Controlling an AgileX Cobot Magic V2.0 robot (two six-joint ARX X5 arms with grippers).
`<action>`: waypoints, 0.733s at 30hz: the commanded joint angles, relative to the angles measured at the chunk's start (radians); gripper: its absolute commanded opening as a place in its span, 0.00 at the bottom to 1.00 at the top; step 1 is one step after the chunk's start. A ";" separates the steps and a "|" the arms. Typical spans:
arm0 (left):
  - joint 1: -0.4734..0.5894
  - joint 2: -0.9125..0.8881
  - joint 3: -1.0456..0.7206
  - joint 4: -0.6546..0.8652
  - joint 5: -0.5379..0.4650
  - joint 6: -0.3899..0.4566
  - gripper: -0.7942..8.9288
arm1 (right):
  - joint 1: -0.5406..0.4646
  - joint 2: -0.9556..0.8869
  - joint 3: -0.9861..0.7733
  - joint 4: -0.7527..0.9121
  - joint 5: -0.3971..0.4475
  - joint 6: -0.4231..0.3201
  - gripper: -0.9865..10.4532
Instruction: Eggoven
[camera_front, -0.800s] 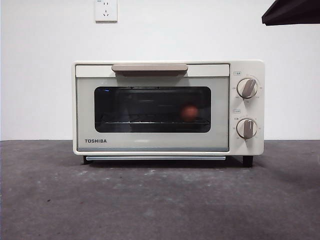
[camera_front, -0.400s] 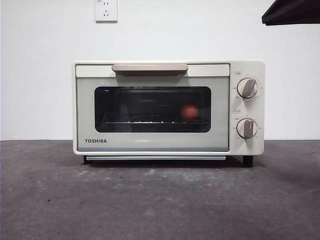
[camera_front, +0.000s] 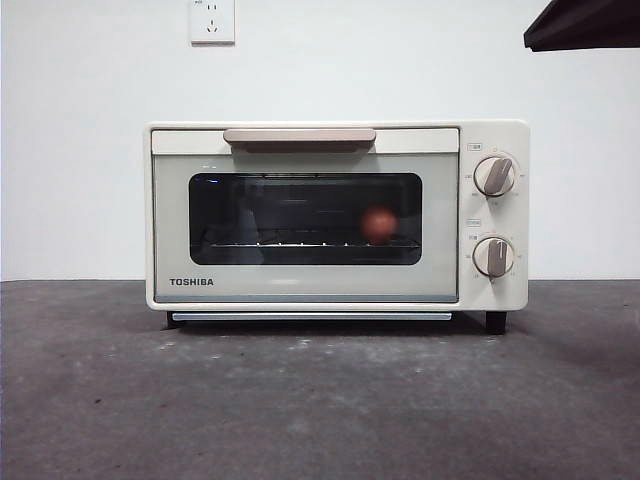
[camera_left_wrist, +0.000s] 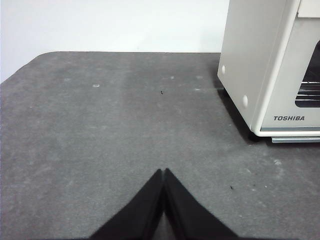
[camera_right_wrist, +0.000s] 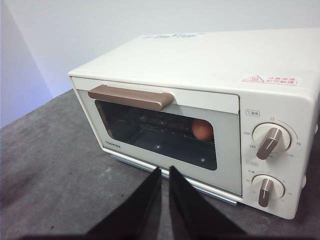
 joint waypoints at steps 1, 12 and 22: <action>0.003 -0.002 -0.028 0.014 -0.001 -0.002 0.09 | 0.006 0.003 0.006 0.011 0.003 -0.011 0.09; 0.003 -0.002 -0.028 0.014 -0.001 -0.002 0.09 | -0.103 -0.118 0.005 -0.029 0.021 -0.104 0.09; 0.003 -0.002 -0.028 0.014 -0.001 -0.002 0.09 | -0.405 -0.359 -0.129 -0.061 0.026 -0.194 0.09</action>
